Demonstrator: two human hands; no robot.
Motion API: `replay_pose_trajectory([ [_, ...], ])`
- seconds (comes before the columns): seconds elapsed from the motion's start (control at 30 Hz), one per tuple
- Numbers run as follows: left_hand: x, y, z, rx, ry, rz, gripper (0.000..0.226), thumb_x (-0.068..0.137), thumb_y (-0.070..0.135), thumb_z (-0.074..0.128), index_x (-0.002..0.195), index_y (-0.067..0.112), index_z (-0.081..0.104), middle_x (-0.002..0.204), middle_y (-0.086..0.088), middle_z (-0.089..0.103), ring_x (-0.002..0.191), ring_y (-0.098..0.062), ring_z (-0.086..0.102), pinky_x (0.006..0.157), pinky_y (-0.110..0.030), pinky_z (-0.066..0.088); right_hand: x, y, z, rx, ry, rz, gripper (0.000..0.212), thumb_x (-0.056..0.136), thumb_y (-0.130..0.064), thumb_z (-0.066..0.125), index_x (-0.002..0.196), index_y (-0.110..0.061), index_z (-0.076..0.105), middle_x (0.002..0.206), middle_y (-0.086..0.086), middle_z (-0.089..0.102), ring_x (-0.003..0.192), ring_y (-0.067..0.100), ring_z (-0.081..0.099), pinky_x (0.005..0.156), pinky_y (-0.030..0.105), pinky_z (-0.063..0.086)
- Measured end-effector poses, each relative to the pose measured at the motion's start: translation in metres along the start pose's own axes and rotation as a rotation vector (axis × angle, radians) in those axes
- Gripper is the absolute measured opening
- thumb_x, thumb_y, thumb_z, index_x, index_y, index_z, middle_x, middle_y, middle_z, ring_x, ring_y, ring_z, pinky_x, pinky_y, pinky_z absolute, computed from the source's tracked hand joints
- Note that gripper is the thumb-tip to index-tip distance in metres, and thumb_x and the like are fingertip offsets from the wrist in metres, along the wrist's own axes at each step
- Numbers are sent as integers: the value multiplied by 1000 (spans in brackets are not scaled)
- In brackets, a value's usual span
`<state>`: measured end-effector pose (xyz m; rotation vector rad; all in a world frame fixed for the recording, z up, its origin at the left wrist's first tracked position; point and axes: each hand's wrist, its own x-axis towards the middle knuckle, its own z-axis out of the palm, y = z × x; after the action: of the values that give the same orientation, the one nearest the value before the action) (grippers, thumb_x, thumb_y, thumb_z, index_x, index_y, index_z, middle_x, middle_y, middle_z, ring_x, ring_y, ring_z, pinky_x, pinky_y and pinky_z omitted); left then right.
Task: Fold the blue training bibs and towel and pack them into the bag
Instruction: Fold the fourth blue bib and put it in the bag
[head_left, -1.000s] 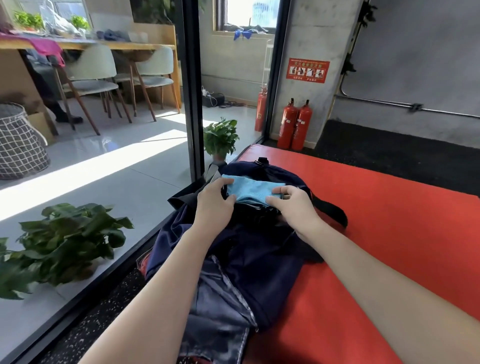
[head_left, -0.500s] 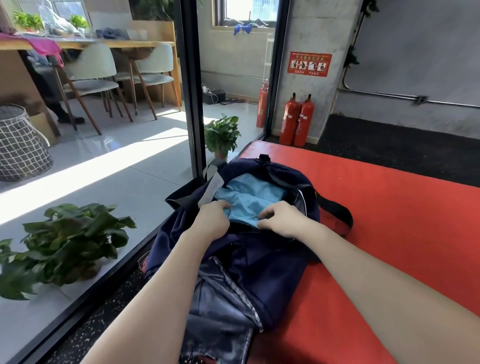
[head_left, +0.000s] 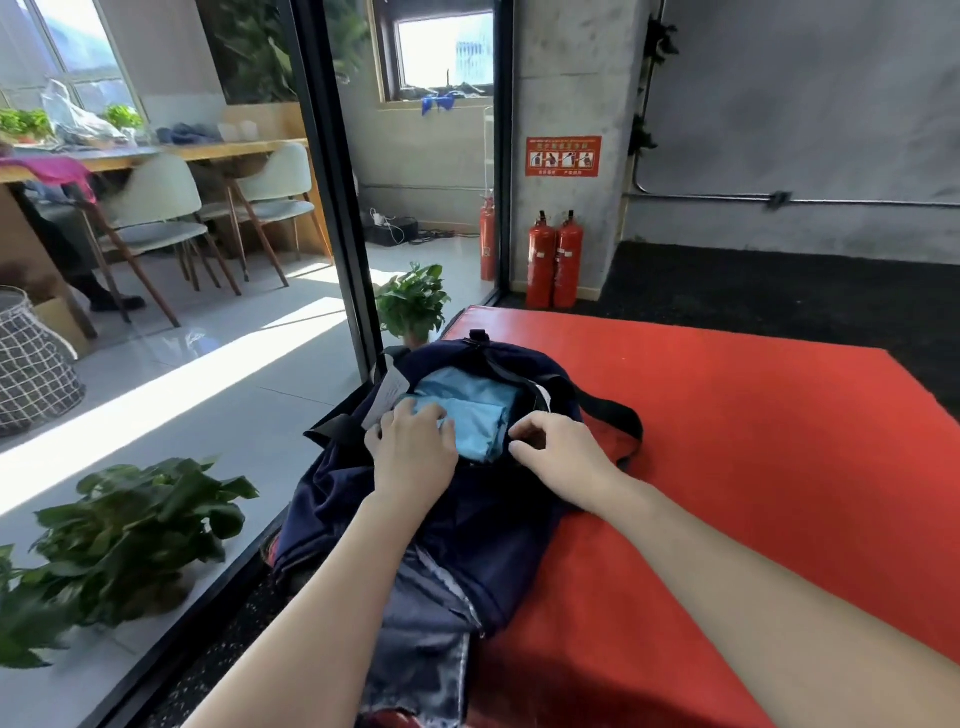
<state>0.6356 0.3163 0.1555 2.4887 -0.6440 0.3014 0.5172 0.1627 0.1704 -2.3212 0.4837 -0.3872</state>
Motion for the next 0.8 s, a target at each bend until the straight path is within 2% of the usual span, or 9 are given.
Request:
replay_pose_trajectory([
  [0.13,-19,45,10,-20,30,94,24,98,33,52,111,24,71,124,2,61,120,-24,53,112,-55,20,-35,15,-34,-1,44,1,17,90,-19,66,106,-19,73,100,-10,71,95,7,62,74,1,37],
  [0.27,-37,104,29,-42,14,218,20,95,33,55,104,25,71,113,4,63,110,-25,58,108,-53,21,-74,43,-81,-44,99,55,18,91,-19,64,107,-18,72,103,-7,71,97,10,63,86,19,44],
  [0.3,-43,118,34,-55,14,245,19,95,33,55,104,26,71,113,4,64,109,-25,58,107,-52,21,-85,52,-93,-55,115,71,17,92,-19,64,107,-18,72,105,-6,71,99,10,62,87,19,44],
  [0.4,-69,168,49,-127,-6,317,20,95,31,56,107,27,71,118,5,63,114,-23,56,110,-51,20,-122,79,-131,-84,172,112,18,95,-20,64,111,-17,72,110,-7,70,102,7,60,88,17,41],
  [0.53,-116,235,65,-214,-89,428,21,96,31,54,109,31,70,120,10,64,116,-19,56,110,-47,20,-176,117,-178,-97,270,191,14,94,-21,65,105,-20,72,98,-14,68,95,2,58,86,17,42],
  [0.6,-143,266,73,-241,-120,481,20,97,33,54,110,32,69,120,12,63,116,-16,56,111,-45,23,-205,136,-199,-98,310,225,11,92,-21,67,101,-24,73,93,-18,66,92,1,60,86,14,45],
  [0.67,-171,294,79,-286,-184,520,21,98,34,53,113,33,67,124,14,61,119,-14,54,110,-42,26,-234,155,-218,-104,343,265,10,92,-20,68,99,-25,73,92,-18,67,90,0,61,78,2,38],
  [0.8,-220,342,95,-419,-355,602,26,96,36,50,115,30,67,124,12,62,119,-15,55,105,-42,42,-294,188,-251,-128,414,348,10,91,-20,70,93,-30,69,88,-19,67,85,-1,61,78,2,40],
])
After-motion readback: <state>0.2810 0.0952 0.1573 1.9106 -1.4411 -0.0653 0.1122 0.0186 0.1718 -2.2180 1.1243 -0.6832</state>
